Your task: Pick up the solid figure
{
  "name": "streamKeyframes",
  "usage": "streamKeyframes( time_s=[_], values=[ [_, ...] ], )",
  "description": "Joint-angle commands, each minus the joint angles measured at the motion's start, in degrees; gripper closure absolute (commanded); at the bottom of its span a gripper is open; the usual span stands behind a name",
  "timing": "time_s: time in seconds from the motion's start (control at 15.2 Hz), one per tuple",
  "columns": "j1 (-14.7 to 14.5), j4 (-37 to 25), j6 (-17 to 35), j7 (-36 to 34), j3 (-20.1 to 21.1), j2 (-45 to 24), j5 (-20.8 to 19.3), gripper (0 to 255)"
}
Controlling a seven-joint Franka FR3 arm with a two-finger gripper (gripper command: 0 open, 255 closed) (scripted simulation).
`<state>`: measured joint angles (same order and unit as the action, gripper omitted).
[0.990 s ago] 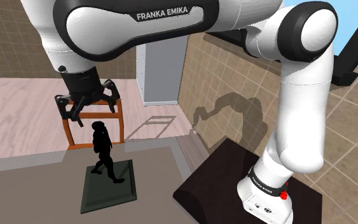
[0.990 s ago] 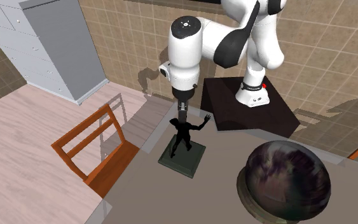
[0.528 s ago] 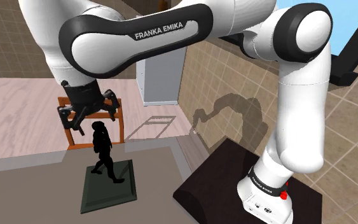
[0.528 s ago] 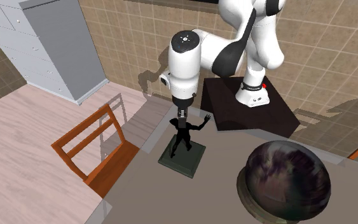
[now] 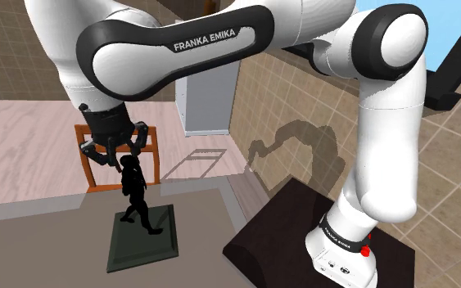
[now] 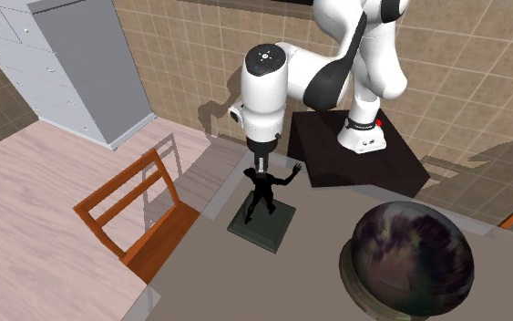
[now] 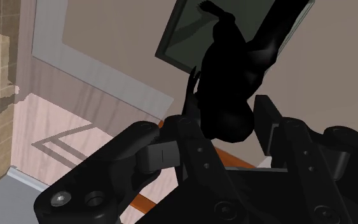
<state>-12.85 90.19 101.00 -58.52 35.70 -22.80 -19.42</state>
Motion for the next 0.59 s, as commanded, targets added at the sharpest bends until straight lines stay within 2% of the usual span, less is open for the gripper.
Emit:
streamKeyframes(
  time_s=[0.0,0.53],
  values=[
    [-0.03,0.03,-0.02,0.01,0.02,-0.04,0.01,255],
    [-0.39,-4.26,-4.83,0.93,0.36,0.75,0.70,255]
  ],
)
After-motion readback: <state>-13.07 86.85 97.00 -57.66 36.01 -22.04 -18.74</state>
